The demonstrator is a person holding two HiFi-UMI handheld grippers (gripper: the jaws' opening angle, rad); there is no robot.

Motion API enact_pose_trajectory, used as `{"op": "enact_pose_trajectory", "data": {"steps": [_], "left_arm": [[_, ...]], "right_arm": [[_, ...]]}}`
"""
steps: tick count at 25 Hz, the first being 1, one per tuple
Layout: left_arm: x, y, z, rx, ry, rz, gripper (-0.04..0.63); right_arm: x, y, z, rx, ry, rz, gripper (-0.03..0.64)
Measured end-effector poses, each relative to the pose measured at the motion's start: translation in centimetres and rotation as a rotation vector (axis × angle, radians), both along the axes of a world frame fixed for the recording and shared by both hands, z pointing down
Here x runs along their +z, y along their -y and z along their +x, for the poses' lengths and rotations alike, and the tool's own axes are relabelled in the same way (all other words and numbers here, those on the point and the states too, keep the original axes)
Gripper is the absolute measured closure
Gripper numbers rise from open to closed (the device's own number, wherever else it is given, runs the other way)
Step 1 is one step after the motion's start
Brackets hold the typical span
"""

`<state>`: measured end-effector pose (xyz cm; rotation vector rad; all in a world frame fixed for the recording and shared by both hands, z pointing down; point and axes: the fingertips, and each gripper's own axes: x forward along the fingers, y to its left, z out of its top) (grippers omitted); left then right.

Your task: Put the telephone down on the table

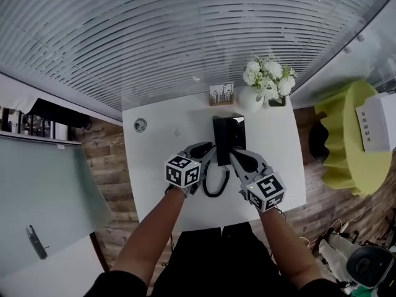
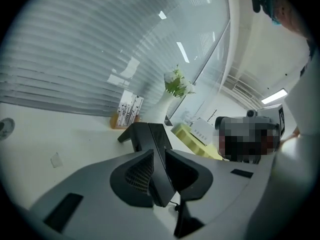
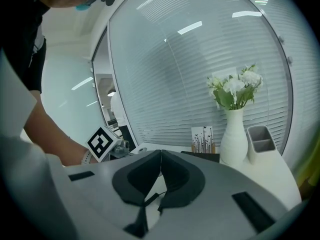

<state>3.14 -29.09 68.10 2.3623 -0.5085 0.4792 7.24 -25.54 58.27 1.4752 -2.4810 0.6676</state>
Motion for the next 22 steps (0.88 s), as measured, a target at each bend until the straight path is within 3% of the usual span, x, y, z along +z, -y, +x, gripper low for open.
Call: {"op": "enact_pose_trajectory", "data": {"steps": [6,14,22], "left_arm": [[3.2,0.6,1.1,0.035,0.003,-0.102,0.482],[5.5,0.8,1.8,0.05,0.013,-0.162,0.463],[5.8,1.0,2.5,0.064,-0.054,-0.232,0.46]], "right_arm": [[1.0,0.1,0.8,0.031,0.012,-0.025,0.595],[1.8,-0.2,1.5,0.061,0.02,-0.049,0.595],[2.3,-0.3,2.0,0.073,0.024,-0.065,0.595]]}}
